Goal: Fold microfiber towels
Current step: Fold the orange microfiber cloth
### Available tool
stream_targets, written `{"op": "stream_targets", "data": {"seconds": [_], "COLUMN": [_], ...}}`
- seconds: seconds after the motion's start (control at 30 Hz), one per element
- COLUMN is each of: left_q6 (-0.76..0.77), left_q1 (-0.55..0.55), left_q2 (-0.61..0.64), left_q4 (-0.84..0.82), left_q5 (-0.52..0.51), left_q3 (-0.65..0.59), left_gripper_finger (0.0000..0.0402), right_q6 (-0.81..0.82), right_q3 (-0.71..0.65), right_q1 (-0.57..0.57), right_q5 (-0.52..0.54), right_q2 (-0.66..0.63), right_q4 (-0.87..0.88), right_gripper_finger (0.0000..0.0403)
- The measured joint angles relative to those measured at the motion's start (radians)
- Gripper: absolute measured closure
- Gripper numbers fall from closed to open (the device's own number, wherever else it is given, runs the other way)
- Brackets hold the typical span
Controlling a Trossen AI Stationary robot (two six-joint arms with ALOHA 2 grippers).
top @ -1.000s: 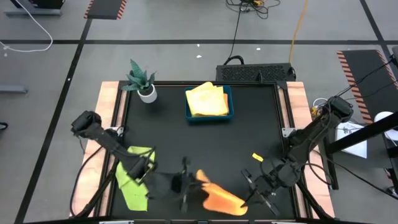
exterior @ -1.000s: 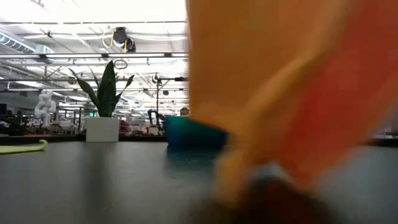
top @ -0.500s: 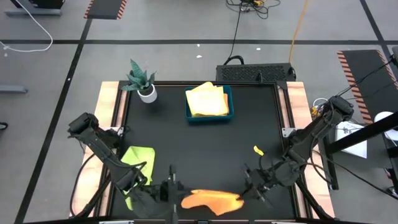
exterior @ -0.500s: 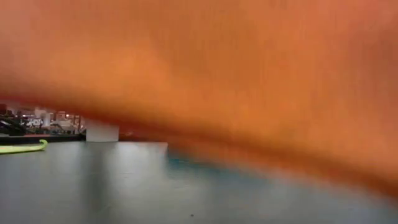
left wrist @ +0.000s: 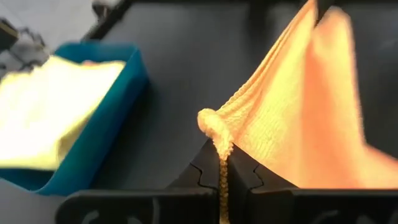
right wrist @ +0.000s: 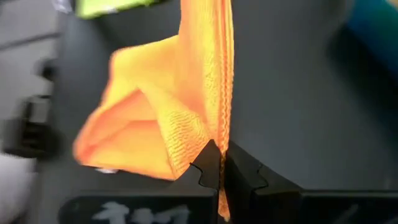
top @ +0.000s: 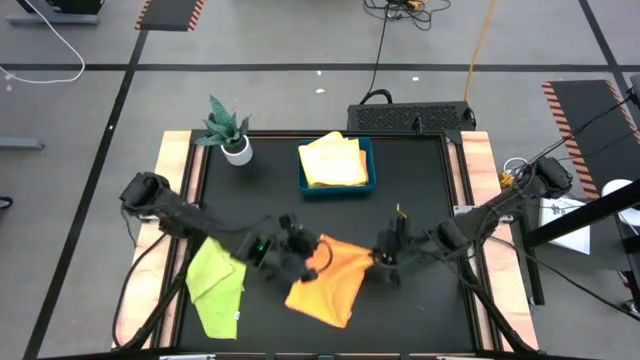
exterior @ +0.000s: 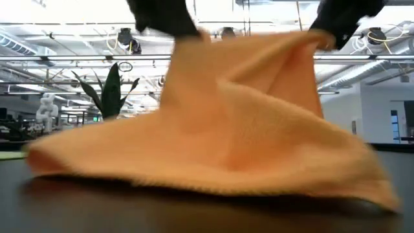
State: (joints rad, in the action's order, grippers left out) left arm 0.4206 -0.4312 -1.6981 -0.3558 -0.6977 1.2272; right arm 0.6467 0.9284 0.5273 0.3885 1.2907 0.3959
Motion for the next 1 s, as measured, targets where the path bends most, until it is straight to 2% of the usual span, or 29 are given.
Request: {"op": "stream_targets", "data": {"seconds": [0.13, 0.27, 0.37, 0.57, 0.7, 0.83, 0.9, 1.0], "left_q6": [-0.024, -0.024, -0.046, -0.071, -0.098, -0.101, -0.111, -0.124], "left_q1": [0.116, 0.189, 0.196, 0.192, 0.186, 0.188, 0.188, 0.19], "left_q2": [0.0, 0.0, 0.0, -0.002, -0.002, -0.002, -0.002, -0.002], "left_q4": [0.095, 0.18, 0.221, 0.271, 0.283, 0.289, 0.29, 0.296], "left_q5": [0.055, 0.18, 0.221, 0.255, 0.256, 0.254, 0.254, 0.253], "left_q3": [-0.088, -0.135, -0.146, -0.147, -0.15, -0.15, -0.15, -0.15], "left_gripper_finger": [0.0391, 0.0398, 0.0395, 0.0397, 0.0398, 0.0395, 0.0395, 0.0398], "right_q6": [-0.082, -0.11, -0.134, -0.162, -0.161, -0.146, -0.157, -0.249], "right_q3": [-0.029, -0.06, -0.093, -0.161, -0.172, -0.168, -0.171, -0.212], "right_q1": [-0.098, -0.182, -0.223, -0.261, -0.265, -0.255, -0.241, -0.2], "right_q5": [-0.001, -0.023, -0.073, -0.153, -0.237, -0.239, -0.233, -0.237], "right_q2": [-0.001, 0.0, -0.001, -0.003, -0.033, -0.11, -0.142, -0.162], "right_q4": [0.029, 0.127, 0.161, 0.121, 0.176, 0.166, 0.096, -0.212], "right_gripper_finger": [0.0403, 0.0403, 0.0403, 0.0397, 0.0371, 0.0339, 0.0324, 0.0307]}}
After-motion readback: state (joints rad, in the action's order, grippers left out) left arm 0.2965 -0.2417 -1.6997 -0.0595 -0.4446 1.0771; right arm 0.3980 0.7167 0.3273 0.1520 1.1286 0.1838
